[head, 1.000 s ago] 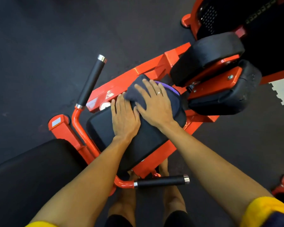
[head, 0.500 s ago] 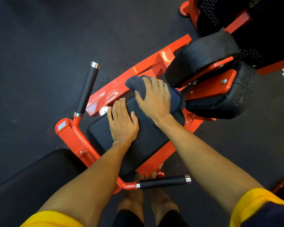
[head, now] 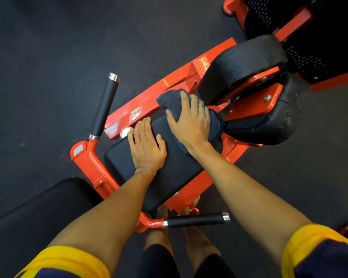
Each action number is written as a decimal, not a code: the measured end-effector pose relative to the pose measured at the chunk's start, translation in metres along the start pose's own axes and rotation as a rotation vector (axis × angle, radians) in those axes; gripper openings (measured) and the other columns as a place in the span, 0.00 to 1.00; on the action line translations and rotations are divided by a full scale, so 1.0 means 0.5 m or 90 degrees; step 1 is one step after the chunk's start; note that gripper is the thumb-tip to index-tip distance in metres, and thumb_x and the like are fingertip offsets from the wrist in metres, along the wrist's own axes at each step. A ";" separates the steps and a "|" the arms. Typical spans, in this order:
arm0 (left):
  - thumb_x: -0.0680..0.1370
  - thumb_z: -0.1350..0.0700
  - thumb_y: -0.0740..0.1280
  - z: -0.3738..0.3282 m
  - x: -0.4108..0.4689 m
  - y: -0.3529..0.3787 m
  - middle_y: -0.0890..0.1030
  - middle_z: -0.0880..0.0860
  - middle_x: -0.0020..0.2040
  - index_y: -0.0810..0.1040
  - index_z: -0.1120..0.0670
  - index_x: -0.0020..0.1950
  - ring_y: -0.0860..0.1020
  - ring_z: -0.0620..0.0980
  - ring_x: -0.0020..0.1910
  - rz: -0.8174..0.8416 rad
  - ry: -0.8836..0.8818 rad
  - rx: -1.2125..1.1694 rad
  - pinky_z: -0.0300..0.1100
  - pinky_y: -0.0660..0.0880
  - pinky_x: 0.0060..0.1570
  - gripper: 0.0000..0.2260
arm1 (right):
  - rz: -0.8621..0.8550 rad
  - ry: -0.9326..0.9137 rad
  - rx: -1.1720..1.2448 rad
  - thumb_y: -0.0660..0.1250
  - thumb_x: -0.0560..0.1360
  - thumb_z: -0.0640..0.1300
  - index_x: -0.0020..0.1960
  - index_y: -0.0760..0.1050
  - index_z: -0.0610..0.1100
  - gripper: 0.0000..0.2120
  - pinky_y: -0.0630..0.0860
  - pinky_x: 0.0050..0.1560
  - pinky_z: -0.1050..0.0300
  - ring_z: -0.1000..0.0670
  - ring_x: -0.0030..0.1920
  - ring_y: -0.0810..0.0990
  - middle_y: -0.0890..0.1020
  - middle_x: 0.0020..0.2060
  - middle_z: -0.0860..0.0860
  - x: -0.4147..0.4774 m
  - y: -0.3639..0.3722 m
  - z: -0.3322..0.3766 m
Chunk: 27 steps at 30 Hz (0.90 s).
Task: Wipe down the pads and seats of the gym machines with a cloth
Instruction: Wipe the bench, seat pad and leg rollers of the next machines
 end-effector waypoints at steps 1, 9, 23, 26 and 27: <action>0.80 0.50 0.57 0.001 -0.001 -0.002 0.69 0.57 0.75 0.63 0.59 0.78 0.66 0.57 0.74 -0.002 0.000 0.003 0.54 0.53 0.78 0.27 | -0.006 -0.029 -0.006 0.60 0.79 0.62 0.78 0.67 0.42 0.34 0.68 0.71 0.45 0.39 0.70 0.73 0.74 0.71 0.40 -0.028 -0.003 -0.009; 0.80 0.51 0.59 0.000 0.000 -0.001 0.70 0.58 0.74 0.64 0.59 0.77 0.67 0.57 0.74 -0.012 0.001 -0.002 0.55 0.54 0.78 0.27 | -0.020 0.119 0.022 0.65 0.75 0.64 0.76 0.67 0.37 0.40 0.69 0.72 0.45 0.38 0.70 0.74 0.74 0.71 0.38 -0.079 -0.011 -0.053; 0.80 0.51 0.57 0.002 -0.004 0.002 0.71 0.59 0.74 0.63 0.61 0.78 0.66 0.57 0.75 -0.005 0.006 0.001 0.57 0.56 0.78 0.27 | -0.027 0.096 0.003 0.60 0.79 0.63 0.79 0.61 0.35 0.40 0.58 0.79 0.45 0.39 0.78 0.63 0.65 0.78 0.37 -0.148 -0.010 -0.025; 0.80 0.51 0.57 0.000 0.001 0.001 0.70 0.59 0.74 0.63 0.60 0.78 0.66 0.58 0.75 -0.012 0.008 0.001 0.57 0.57 0.78 0.27 | -0.038 0.067 0.030 0.64 0.77 0.62 0.79 0.62 0.37 0.40 0.57 0.80 0.47 0.41 0.79 0.63 0.65 0.78 0.40 -0.177 -0.011 -0.074; 0.80 0.51 0.57 0.000 0.000 0.000 0.70 0.59 0.74 0.63 0.60 0.78 0.66 0.58 0.75 -0.011 0.006 0.001 0.56 0.56 0.78 0.27 | -0.067 0.147 0.055 0.66 0.77 0.61 0.78 0.64 0.37 0.39 0.59 0.79 0.47 0.40 0.77 0.66 0.68 0.76 0.40 -0.181 -0.014 -0.081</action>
Point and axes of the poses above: each hand's wrist, its own x-axis towards the middle knuckle, its own y-axis out of the palm, z = x × y, the point moved 2 cm from there along x, towards the middle knuckle
